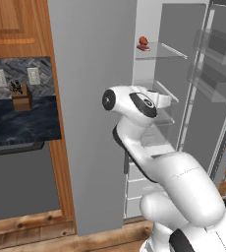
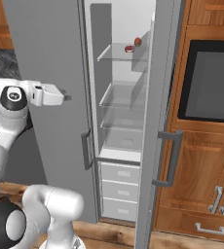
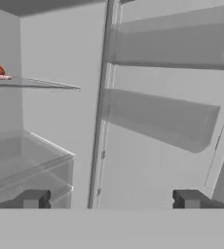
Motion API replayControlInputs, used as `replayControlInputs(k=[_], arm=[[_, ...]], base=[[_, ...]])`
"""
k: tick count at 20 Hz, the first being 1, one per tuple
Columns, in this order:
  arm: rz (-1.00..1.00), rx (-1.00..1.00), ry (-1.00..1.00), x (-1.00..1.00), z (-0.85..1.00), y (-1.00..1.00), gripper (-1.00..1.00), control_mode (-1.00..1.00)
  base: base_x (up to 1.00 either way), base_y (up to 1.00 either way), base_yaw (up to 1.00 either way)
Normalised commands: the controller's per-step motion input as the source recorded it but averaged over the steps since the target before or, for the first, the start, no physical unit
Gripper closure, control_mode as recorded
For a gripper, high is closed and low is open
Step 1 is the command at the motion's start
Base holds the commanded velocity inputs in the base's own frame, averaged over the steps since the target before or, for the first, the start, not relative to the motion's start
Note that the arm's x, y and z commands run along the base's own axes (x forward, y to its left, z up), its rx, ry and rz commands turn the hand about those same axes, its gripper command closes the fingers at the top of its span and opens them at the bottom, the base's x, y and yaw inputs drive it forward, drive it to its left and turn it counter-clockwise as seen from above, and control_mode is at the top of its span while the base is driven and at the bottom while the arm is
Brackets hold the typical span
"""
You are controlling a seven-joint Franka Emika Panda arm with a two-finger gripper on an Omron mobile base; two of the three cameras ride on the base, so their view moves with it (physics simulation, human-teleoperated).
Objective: Pick up the frozen steak from the freezer, place it on any shelf in the fridge, and close the fridge and freezer doors when done.
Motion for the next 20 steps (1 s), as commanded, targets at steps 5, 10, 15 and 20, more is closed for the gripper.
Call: replayControlInputs(k=[5,10,15,20], arm=[[0.2,0.09,0.0,-1.0,0.0,-0.74,-1.0,-1.0],[0.21,0.08,0.01,-1.0,0.1,-0.58,-1.0,-1.0],[0.25,0.06,0.06,-1.0,0.19,-0.34,-1.0,-1.0],[0.25,0.04,0.11,-1.0,0.22,-0.19,-1.0,-1.0]], base=[[0.0,0.0,0.0],[0.0,0.0,0.0],[0.0,0.0,0.0],[0.0,0.0,0.0]])
